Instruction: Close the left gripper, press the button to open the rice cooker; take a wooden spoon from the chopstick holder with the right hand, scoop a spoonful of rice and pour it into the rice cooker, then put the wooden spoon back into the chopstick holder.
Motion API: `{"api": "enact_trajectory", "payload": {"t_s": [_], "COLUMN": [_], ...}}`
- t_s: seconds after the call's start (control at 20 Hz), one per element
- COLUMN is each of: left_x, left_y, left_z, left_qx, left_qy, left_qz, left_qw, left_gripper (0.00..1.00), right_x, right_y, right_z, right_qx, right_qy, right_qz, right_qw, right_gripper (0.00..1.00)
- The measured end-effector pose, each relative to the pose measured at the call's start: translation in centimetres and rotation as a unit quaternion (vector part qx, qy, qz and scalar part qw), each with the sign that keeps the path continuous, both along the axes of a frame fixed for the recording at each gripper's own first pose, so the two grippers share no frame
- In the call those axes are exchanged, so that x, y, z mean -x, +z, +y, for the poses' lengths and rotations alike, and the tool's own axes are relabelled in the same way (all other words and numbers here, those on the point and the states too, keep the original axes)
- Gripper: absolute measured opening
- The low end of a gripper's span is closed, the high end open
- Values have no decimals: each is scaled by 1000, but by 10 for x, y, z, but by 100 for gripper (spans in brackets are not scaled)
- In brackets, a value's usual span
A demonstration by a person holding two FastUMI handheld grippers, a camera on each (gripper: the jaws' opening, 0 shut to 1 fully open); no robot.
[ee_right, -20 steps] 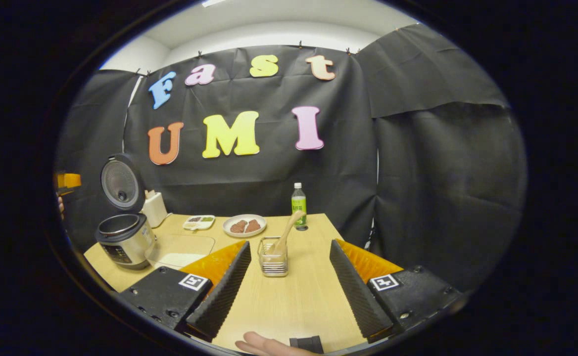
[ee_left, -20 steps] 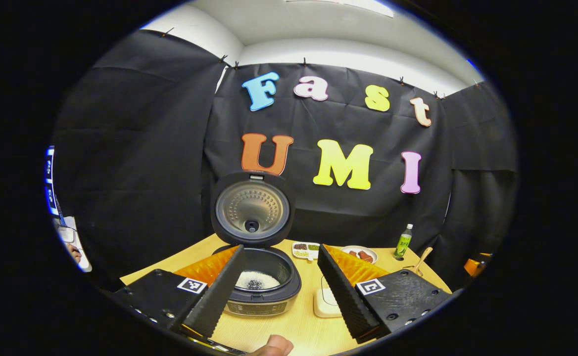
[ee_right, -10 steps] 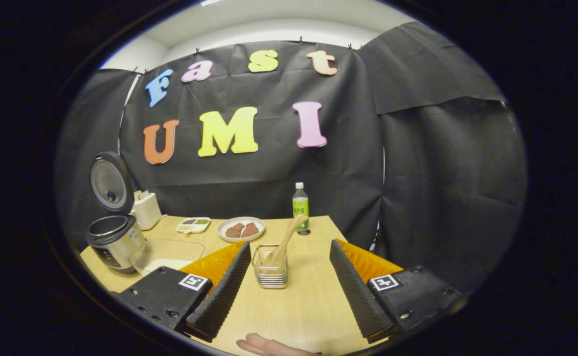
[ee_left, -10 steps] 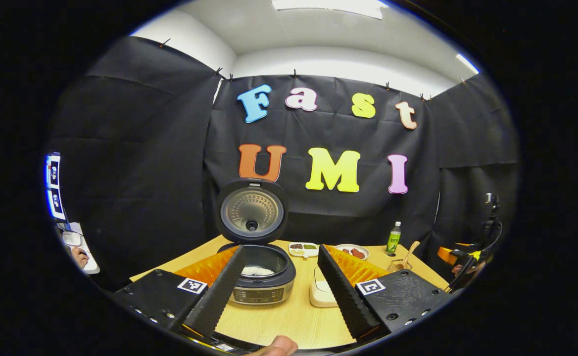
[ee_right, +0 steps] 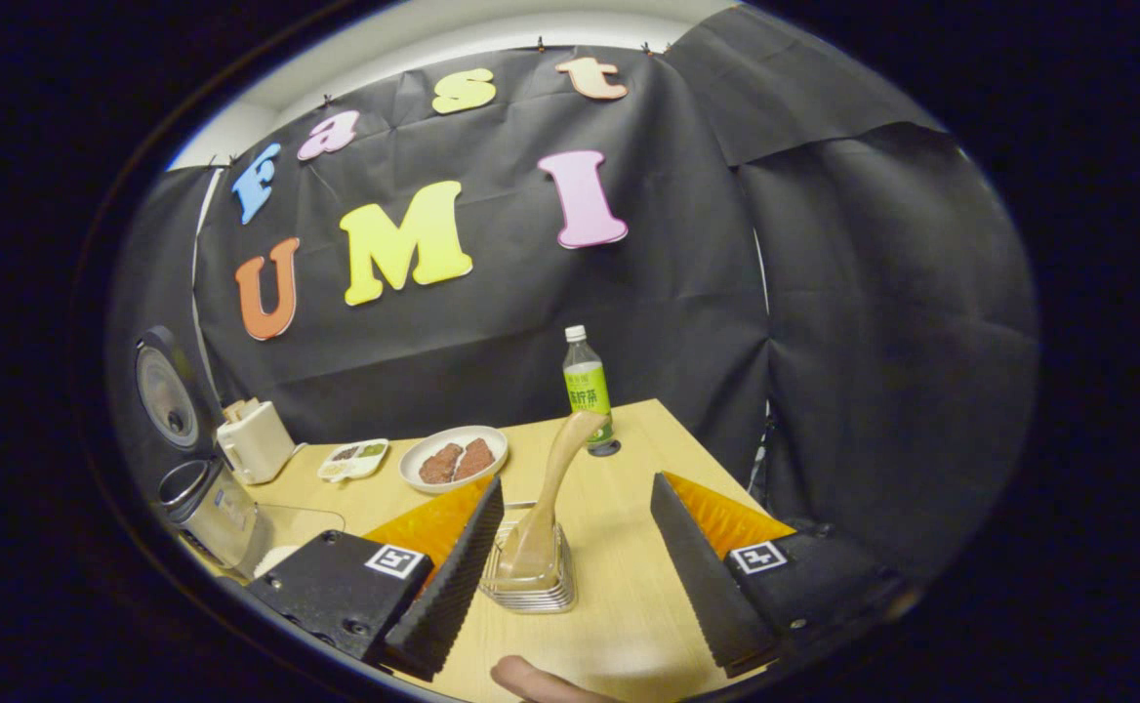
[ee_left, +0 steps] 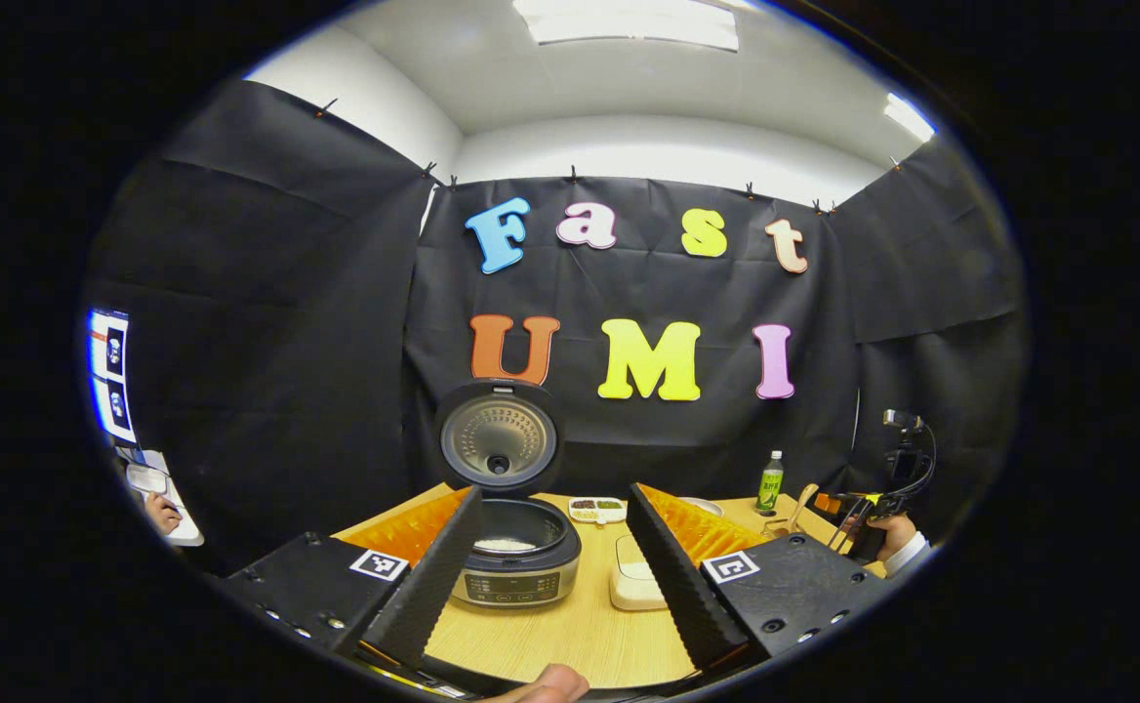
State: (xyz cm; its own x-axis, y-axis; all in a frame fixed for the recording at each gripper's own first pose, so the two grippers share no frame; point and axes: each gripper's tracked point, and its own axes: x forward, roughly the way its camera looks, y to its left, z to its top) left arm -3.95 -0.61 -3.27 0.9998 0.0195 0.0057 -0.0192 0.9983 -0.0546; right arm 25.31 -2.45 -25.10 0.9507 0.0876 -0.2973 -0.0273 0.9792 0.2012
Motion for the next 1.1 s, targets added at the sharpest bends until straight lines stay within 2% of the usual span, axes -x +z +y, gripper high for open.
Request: {"api": "enact_trajectory", "payload": {"t_s": [0.05, 0.15, 0.2, 0.25, 0.3, 0.35, 0.4, 0.45, 0.5, 0.55, 0.6, 0.7, 0.75, 0.85, 1.1], "left_x": [-2, -6, -9, -12, -15, -18, -22, -24, -26, -28, -27, -22, -23, -17, -2], "left_y": [-1, -6, -9, -10, -11, -10, -12, -17, -19, -20, -22, -25, -25, -23, -26], "left_z": [-2, -9, -12, -14, -15, -16, -14, -11, -10, -13, -15, -18, -17, -14, -2], "left_qx": [2, 4, 3, 0, -4, -13, -21, -28, -34, -38, -39, -37, -36, -32, -25], "left_qy": [0, -7, -10, -10, -12, -14, -11, -5, -1, -3, -8, -16, -18, -20, -21], "left_qz": [0, 6, 10, 12, 11, 7, 7, 10, 12, 14, 16, 18, 17, 14, 10], "left_qw": [1000, 1000, 1000, 1000, 1000, 1000, 1000, 1000, 999, 999, 999, 999, 999, 999, 999], "left_gripper": [94, 94, 94, 94, 94, 94, 94, 94, 94, 94, 94, 94, 94, 94, 94], "right_x": [-12, -35, -46, -58, -68, -73, -78, -85, -90, -94, -94, -87, -83, -75, -47], "right_y": [-7, -14, -13, -13, -14, -21, -27, -30, -31, -31, -27, -19, -15, -8, 42], "right_z": [0, -1, -2, -4, -7, -6, -3, 3, 7, 14, 22, 37, 41, 42, 50], "right_qx": [-3, -1, 0, -1, -6, -15, -29, -42, -48, -51, -55, -78, -80, -63, -25], "right_qy": [1, 0, 0, -2, -6, -6, -2, 8, 15, 36, 59, 80, 85, 79, 71], "right_qz": [5, 6, -1, -7, -7, 5, 18, 29, 36, 38, 36, 34, 32, 22, -30], "right_qw": [1000, 1000, 1000, 1000, 1000, 1000, 999, 999, 998, 997, 996, 993, 993, 995, 997], "right_gripper": [93, 92, 97, 95, 87, 88, 82, 86, 79, 82, 72, 40, 28, 22, 20]}}
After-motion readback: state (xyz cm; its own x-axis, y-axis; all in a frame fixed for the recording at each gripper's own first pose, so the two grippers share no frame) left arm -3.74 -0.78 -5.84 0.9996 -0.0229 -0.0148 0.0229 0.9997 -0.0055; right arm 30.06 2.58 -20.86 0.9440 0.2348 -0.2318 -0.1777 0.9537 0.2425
